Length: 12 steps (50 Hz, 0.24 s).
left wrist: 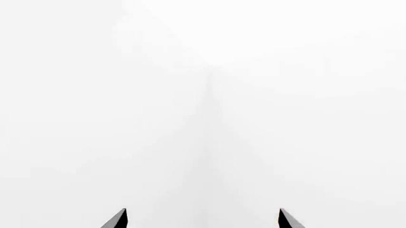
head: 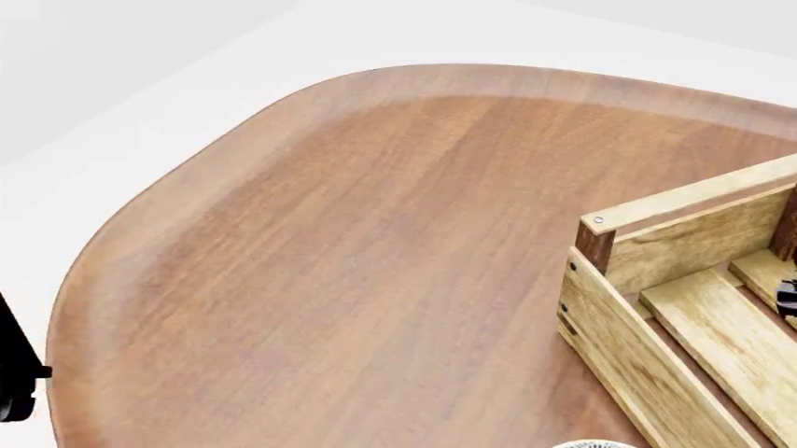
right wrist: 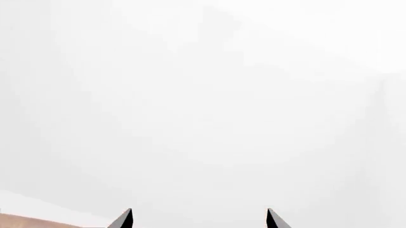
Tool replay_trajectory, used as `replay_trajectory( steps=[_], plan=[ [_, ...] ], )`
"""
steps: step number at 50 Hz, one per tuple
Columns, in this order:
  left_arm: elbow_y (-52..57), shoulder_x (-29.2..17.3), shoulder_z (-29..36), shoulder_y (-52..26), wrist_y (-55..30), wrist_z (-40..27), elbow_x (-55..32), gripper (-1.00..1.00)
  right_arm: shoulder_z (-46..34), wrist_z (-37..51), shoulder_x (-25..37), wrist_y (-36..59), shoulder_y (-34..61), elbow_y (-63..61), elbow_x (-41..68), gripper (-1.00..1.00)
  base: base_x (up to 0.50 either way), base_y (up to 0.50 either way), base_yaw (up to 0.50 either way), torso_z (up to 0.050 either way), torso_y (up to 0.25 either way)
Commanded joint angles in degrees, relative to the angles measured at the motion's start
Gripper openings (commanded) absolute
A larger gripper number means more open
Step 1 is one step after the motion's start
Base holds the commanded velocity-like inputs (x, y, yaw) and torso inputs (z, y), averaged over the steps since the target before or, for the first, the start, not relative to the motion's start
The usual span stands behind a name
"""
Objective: Pick up the salad dressing and put it in the tray.
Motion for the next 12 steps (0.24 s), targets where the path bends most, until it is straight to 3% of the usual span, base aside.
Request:
replay_trajectory(
  steps=[1, 12],
  plan=[
    [-0.02, 1.0, -1.84, 1.75, 8.2, 0.77, 0.63, 1.0, 4.36, 1.71, -1.47, -3.96, -7.68, -14.1, 0.59, 1.0, 0.0, 0.0, 0.0, 0.0, 0.0],
    [-1.64, 1.91, -2.22, 2.44, 12.92, 1.25, 1.81, 1.0, 10.83, 2.32, -6.35, -13.46, -13.15, -20.71, 5.46, 1.0, 0.0, 0.0, 0.0, 0.0, 0.0]
  ],
)
